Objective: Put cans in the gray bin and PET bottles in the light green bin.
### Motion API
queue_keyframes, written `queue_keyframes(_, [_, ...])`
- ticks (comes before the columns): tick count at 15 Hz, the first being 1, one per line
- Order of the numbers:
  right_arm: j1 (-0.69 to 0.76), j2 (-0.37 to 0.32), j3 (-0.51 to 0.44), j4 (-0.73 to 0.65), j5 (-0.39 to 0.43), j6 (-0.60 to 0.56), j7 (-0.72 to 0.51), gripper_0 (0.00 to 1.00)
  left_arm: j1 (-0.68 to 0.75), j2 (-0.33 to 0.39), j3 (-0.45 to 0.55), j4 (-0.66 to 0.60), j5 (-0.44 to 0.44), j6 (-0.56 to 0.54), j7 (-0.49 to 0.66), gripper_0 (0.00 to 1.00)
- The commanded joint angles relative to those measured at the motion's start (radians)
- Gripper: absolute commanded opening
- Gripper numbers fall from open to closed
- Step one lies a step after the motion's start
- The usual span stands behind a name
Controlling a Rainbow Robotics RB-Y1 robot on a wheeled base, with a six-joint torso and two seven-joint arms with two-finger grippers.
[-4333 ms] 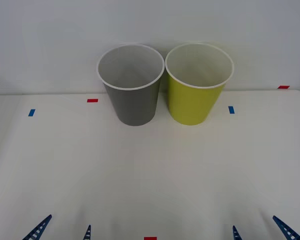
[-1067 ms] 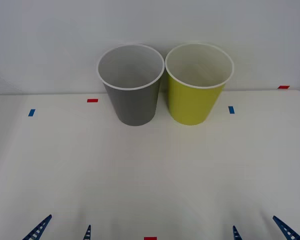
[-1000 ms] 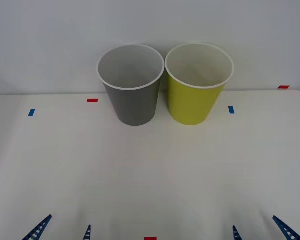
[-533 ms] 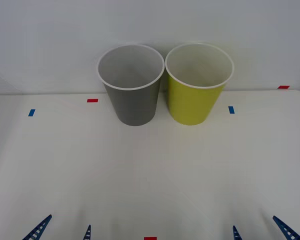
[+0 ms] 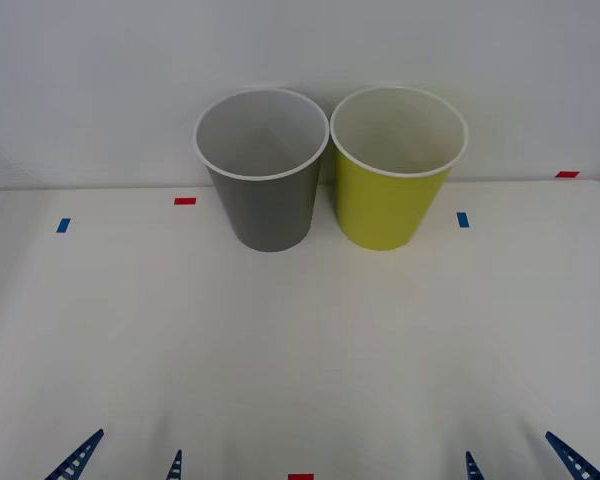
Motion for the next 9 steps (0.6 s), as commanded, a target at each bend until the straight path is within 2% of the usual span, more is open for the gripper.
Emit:
queue_keyframes(1, [0.000, 0.000, 0.000, 0.000, 0.000, 0.000, 0.000, 1.00, 0.000, 0.000, 0.000, 0.000, 0.000, 0.000, 0.000, 1.00])
queue_keyframes(9, [0.000, 0.000, 0.000, 0.000, 0.000, 0.000, 0.000, 1.00, 0.000, 0.000, 0.000, 0.000, 0.000, 0.000, 0.000, 1.00])
